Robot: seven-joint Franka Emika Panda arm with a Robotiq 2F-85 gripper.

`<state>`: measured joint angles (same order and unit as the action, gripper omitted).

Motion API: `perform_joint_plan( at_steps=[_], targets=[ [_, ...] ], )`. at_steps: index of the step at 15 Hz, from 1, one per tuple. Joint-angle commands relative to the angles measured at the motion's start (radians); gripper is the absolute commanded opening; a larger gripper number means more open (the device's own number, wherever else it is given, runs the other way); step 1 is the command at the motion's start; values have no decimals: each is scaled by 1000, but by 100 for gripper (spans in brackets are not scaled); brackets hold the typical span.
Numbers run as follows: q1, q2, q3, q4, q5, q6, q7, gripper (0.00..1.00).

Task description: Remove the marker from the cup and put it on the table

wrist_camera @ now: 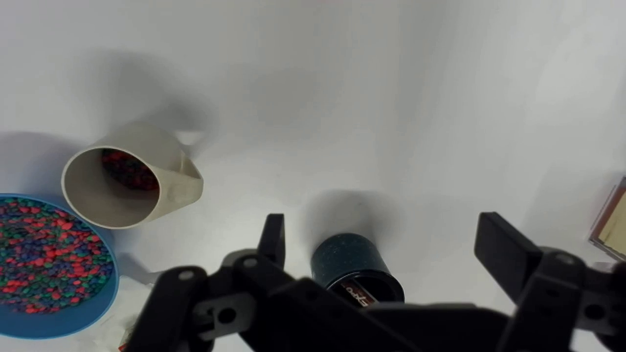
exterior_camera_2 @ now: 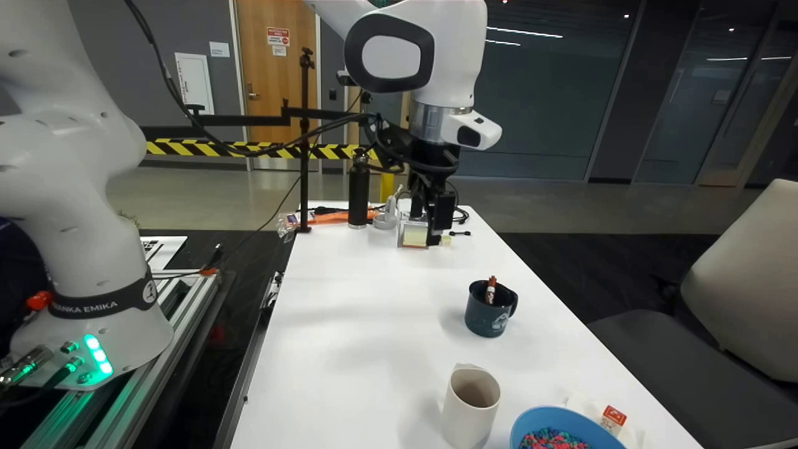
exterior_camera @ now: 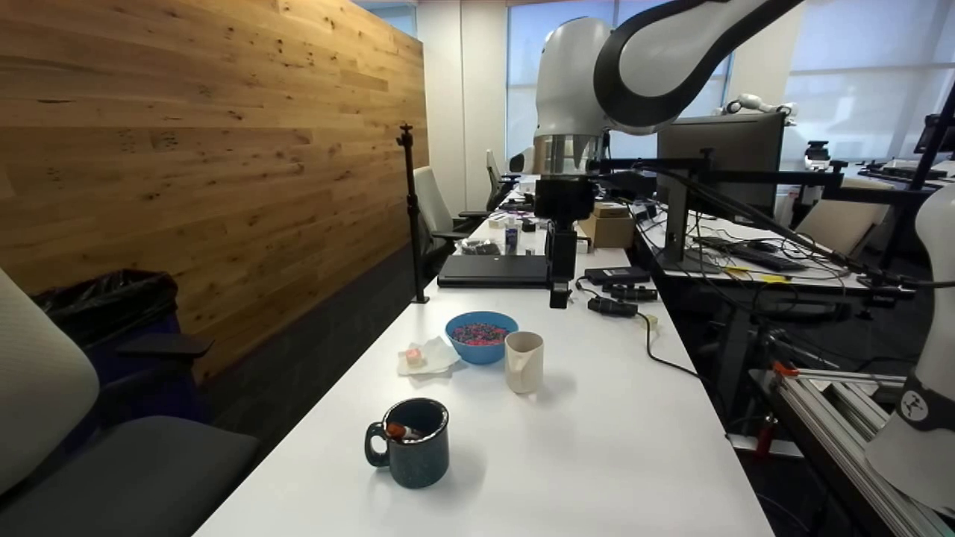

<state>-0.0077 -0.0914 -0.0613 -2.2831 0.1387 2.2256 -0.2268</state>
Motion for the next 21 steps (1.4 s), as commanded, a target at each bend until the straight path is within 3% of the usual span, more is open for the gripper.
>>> perform_joint_plan(
  at_steps=[1, 13, 21],
  targets=[
    [-10, 74, -2, 49, 8, 26, -28, 100],
    [-33, 362, 48, 346, -1, 82, -150, 100],
    [-35, 481, 117, 456, -8, 78, -215, 100]
  ],
)
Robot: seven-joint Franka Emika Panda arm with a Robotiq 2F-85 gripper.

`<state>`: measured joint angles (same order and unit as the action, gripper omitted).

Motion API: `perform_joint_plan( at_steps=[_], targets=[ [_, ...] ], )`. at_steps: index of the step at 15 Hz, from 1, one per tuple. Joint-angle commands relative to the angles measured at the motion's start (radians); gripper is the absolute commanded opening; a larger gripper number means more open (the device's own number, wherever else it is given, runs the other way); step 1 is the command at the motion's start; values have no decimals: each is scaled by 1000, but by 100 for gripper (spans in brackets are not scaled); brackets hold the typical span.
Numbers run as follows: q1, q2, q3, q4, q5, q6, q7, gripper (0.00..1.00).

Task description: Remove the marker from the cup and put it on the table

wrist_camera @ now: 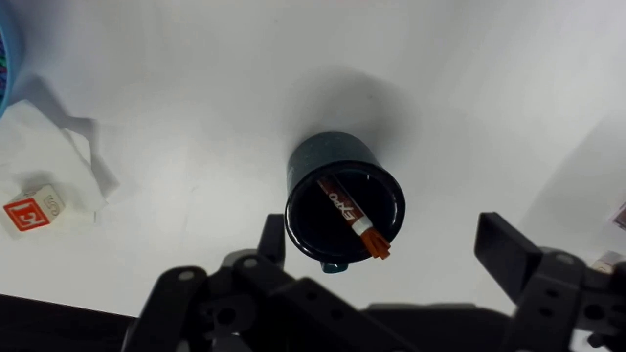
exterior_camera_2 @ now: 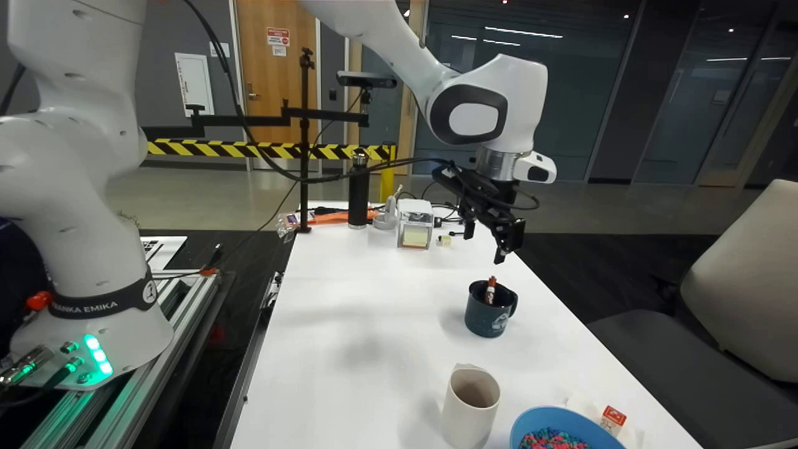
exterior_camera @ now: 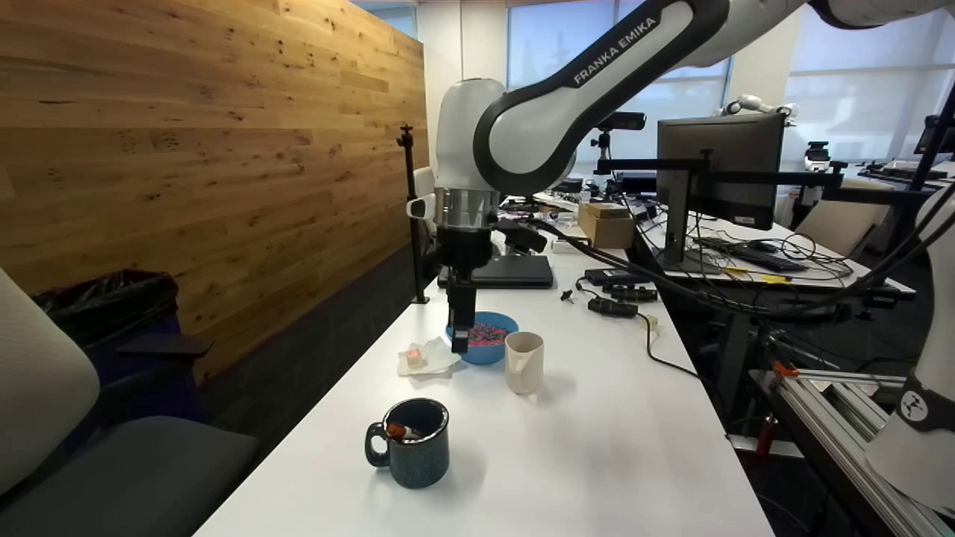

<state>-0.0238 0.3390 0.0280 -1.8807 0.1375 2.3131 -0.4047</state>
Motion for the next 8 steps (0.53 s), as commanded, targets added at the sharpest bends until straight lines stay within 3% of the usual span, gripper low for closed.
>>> perform_joint_plan(
  at_steps=[1, 8],
  targets=[
    [-20, 60, 32, 59, -8, -10, -41, 100],
    [-24, 93, 44, 75, -19, -13, -56, 100]
  ],
)
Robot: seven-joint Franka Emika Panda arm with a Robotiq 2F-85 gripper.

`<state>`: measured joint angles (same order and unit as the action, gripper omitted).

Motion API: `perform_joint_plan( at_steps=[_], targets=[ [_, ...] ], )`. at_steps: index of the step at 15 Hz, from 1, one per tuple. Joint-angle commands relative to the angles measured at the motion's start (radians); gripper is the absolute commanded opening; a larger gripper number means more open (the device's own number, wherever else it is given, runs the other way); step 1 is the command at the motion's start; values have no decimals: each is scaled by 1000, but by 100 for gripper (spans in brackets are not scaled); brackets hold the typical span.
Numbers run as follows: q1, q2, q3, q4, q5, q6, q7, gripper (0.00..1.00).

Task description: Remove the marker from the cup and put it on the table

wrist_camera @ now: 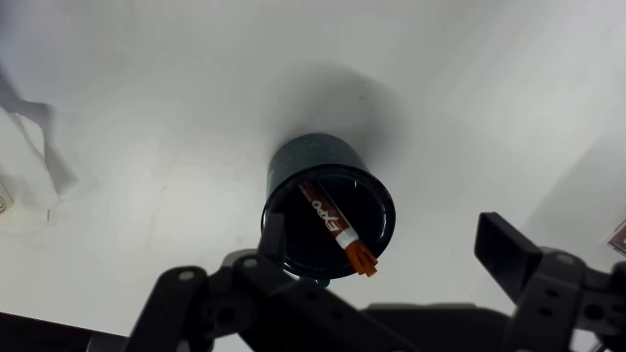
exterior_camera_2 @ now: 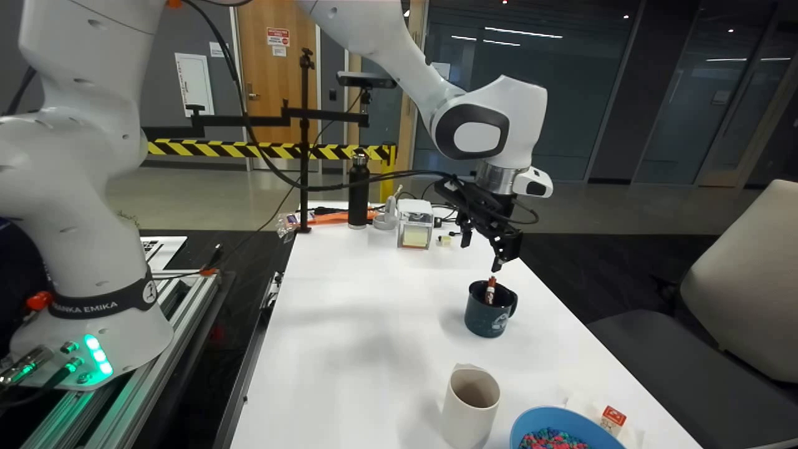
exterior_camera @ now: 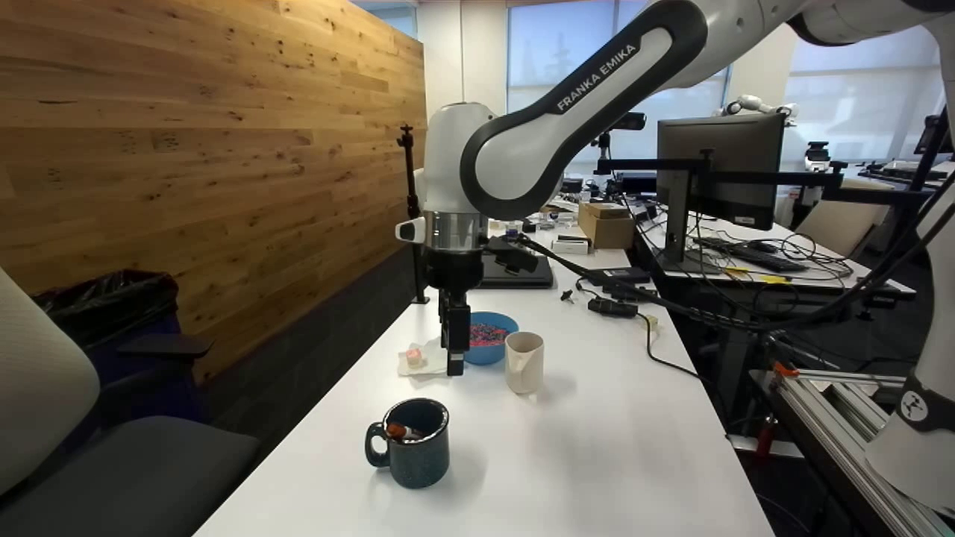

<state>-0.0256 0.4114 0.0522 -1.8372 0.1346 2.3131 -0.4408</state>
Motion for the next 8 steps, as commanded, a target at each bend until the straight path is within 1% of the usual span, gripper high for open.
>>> perform_joint_plan(
  at_steps=[1, 8],
  targets=[
    [-23, 25, 19, 36, -17, -15, -21, 100],
    [-31, 99, 16, 126, -35, -33, -20, 100]
  ],
)
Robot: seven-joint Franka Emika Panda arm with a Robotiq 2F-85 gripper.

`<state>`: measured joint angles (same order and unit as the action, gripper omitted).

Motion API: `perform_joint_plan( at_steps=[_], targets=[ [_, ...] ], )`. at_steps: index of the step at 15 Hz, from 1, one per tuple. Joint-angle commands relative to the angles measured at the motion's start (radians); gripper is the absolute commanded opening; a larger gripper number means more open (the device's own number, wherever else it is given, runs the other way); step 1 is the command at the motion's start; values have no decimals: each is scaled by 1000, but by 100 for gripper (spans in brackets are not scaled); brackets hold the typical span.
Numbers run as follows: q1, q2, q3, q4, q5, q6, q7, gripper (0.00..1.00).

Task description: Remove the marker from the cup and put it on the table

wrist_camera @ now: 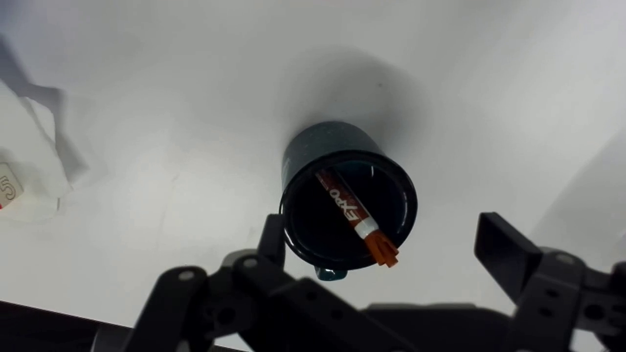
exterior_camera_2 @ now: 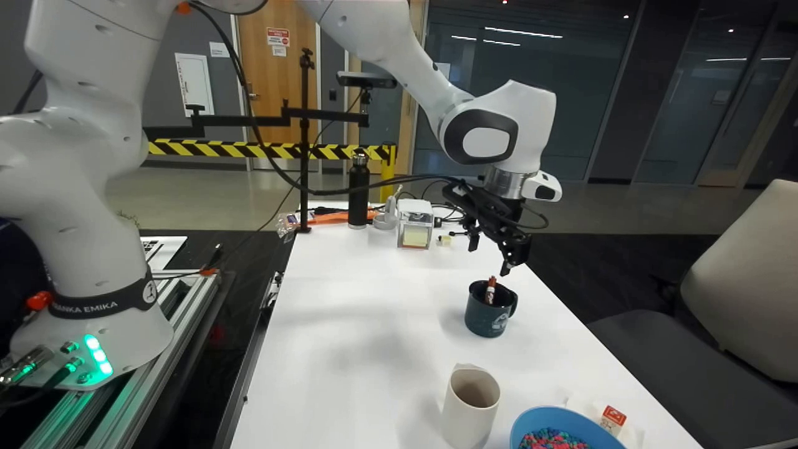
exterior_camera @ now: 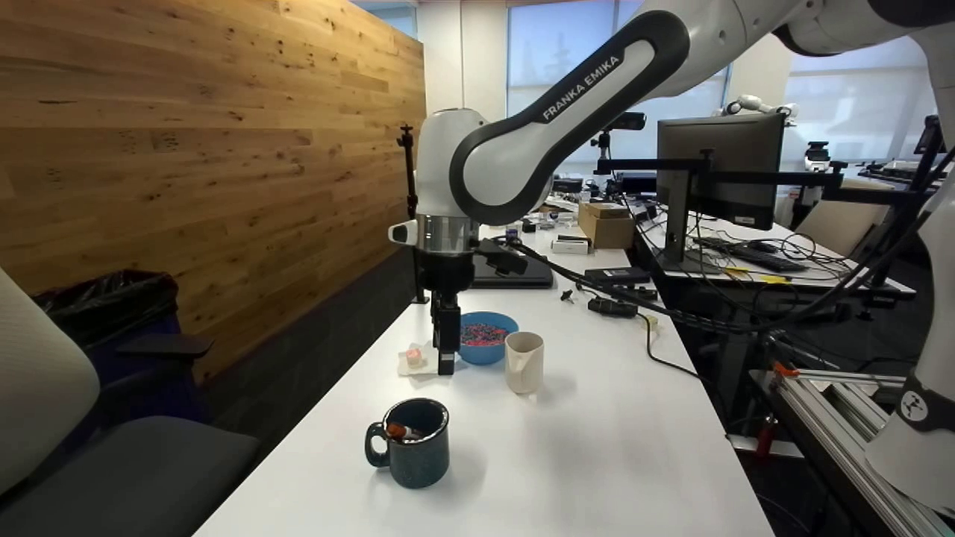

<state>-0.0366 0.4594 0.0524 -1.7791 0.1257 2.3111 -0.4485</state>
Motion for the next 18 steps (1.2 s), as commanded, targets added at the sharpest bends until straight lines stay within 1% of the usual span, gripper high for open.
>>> perform_joint_plan(
  at_steps=[1, 5, 6, 7, 11, 13, 18],
  targets=[
    [-22, 63, 17, 77, -28, -33, -14, 100],
    [-14, 100, 19, 102, -51, -46, -8, 100],
    [-7, 96, 12, 100, -64, -48, 12, 100],
    [-18, 82, 23, 64, -42, -14, 7, 100],
    [-17, 88, 23, 71, -49, -17, 7, 100],
    [-21, 94, 17, 56, -47, -14, 20, 100],
    [-10, 152, 8, 134, -77, -29, 26, 100]
  ],
)
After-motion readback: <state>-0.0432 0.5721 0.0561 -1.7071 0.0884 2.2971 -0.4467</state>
